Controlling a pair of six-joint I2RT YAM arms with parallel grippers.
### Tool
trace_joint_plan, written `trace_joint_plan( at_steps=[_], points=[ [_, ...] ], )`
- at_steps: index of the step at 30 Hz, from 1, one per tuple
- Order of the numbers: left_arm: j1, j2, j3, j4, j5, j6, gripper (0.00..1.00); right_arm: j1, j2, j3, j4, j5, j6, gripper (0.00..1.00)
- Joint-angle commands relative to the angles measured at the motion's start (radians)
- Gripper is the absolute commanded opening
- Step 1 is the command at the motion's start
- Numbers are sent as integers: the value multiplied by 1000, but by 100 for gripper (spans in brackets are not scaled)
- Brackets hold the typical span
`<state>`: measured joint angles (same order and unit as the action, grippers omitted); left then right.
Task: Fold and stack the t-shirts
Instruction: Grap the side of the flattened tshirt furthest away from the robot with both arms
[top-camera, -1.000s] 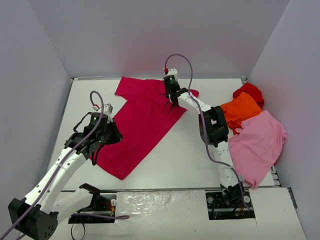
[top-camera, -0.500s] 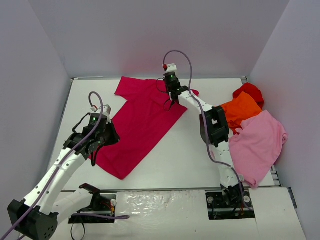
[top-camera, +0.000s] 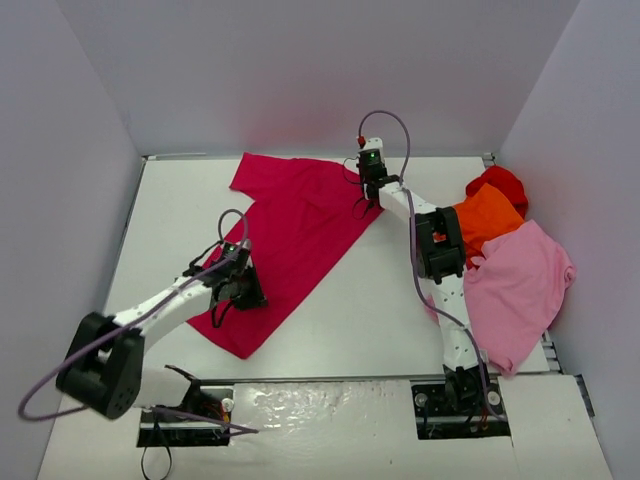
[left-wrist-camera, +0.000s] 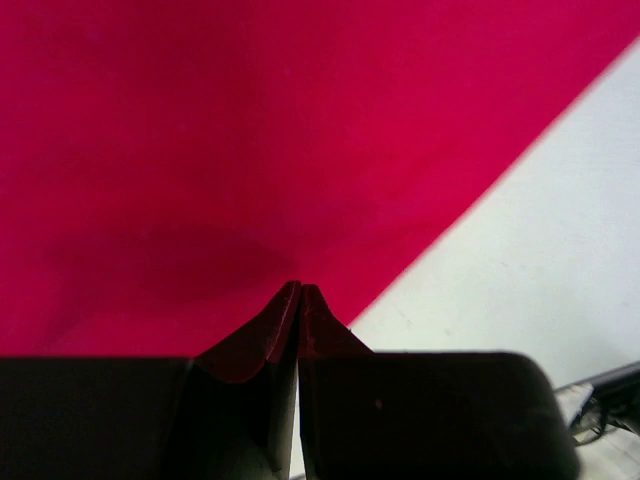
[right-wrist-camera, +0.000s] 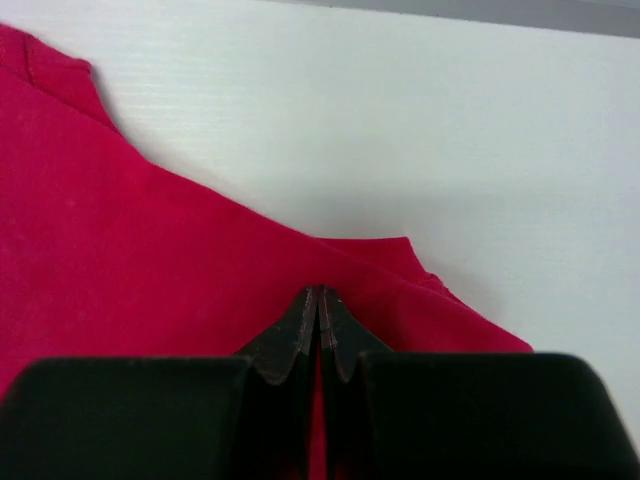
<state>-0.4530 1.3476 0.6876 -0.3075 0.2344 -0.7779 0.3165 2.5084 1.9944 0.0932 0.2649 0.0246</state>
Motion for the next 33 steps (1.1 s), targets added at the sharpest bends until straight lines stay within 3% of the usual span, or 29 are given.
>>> trace_joint_plan(
  at_steps=[1,9,12,20,24,30,33],
  points=[
    [-14,140,127,126,52,-35,0,13,-134,-75,17,27,-7,0],
    [-18,262,185,115,43,-26,0,10,-303,-312,-36,143,8,0],
    [3,274,229,-9,-29,48,0,11,-399,-408,-79,236,10,0],
    [94,171,366,-311,-187,190,0,25,-546,-499,-297,316,151,0],
    [122,62,405,-355,-225,189,0,72,-644,-582,-278,312,165,0],
    [127,-85,402,-379,-221,172,0,87,-581,-459,-251,87,176,0],
    [128,-166,372,-375,-196,157,0,94,-437,-307,-222,90,140,0]
  ],
)
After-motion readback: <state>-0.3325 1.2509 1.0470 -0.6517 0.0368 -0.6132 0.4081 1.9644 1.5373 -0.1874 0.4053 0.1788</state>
